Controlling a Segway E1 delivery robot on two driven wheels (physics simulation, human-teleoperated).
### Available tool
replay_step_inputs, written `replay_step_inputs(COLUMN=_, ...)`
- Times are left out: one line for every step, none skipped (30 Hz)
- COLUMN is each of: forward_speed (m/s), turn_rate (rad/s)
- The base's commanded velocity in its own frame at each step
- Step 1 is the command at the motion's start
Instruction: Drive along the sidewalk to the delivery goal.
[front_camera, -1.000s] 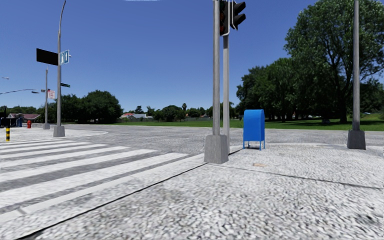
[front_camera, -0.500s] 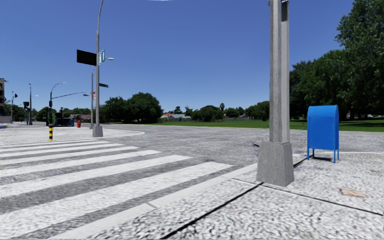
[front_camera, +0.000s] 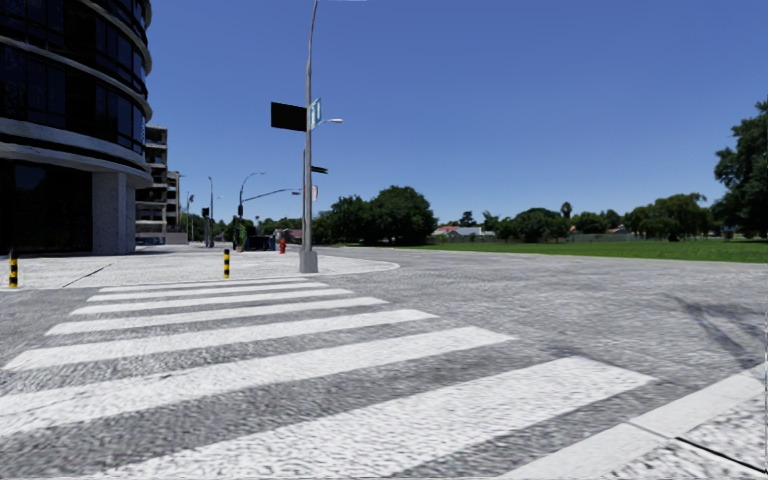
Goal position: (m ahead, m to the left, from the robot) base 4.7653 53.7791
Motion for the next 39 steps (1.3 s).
replay_step_inputs(forward_speed=1.39, turn_rate=0.7)
replay_step_inputs(forward_speed=1.39, turn_rate=0.7)
replay_step_inputs(forward_speed=1.39, turn_rate=0.7)
replay_step_inputs(forward_speed=1.38, turn_rate=0.7)
replay_step_inputs(forward_speed=1.31, turn_rate=0.7)
replay_step_inputs(forward_speed=1.24, turn_rate=0.7)
replay_step_inputs(forward_speed=1.2, turn_rate=0.7)
replay_step_inputs(forward_speed=1.2, turn_rate=0.7)
replay_step_inputs(forward_speed=1.19, turn_rate=0.7)
replay_step_inputs(forward_speed=1.18, turn_rate=0.7)
replay_step_inputs(forward_speed=1.17, turn_rate=0.69)
replay_step_inputs(forward_speed=1.15, turn_rate=0.66)
replay_step_inputs(forward_speed=1.15, turn_rate=0.66)
replay_step_inputs(forward_speed=1.15, turn_rate=0.63)
replay_step_inputs(forward_speed=1.15, turn_rate=0.62)
replay_step_inputs(forward_speed=1.15, turn_rate=0.62)
replay_step_inputs(forward_speed=1.15, turn_rate=0.62)
replay_step_inputs(forward_speed=1.15, turn_rate=0.62)
replay_step_inputs(forward_speed=1.15, turn_rate=0.61)
replay_step_inputs(forward_speed=1.15, turn_rate=0.54)
replay_step_inputs(forward_speed=1.15, turn_rate=0.52)
replay_step_inputs(forward_speed=1.15, turn_rate=0.52)
replay_step_inputs(forward_speed=1.15, turn_rate=0.52)
replay_step_inputs(forward_speed=1.15, turn_rate=0.51)
replay_step_inputs(forward_speed=1.15, turn_rate=0.51)
replay_step_inputs(forward_speed=1.15, turn_rate=0.51)
replay_step_inputs(forward_speed=1.15, turn_rate=0.56)
replay_step_inputs(forward_speed=1.15, turn_rate=0.56)
replay_step_inputs(forward_speed=1.15, turn_rate=0.56)
replay_step_inputs(forward_speed=1.15, turn_rate=0.41)
replay_step_inputs(forward_speed=1.15, turn_rate=0.0)
replay_step_inputs(forward_speed=1.15, turn_rate=0.0)
replay_step_inputs(forward_speed=1.15, turn_rate=0.0)
replay_step_inputs(forward_speed=1.15, turn_rate=0.0)
replay_step_inputs(forward_speed=1.15, turn_rate=0.0)
replay_step_inputs(forward_speed=1.15, turn_rate=0.0)
replay_step_inputs(forward_speed=1.15, turn_rate=0.0)
replay_step_inputs(forward_speed=1.15, turn_rate=0.0)
replay_step_inputs(forward_speed=1.15, turn_rate=0.0)
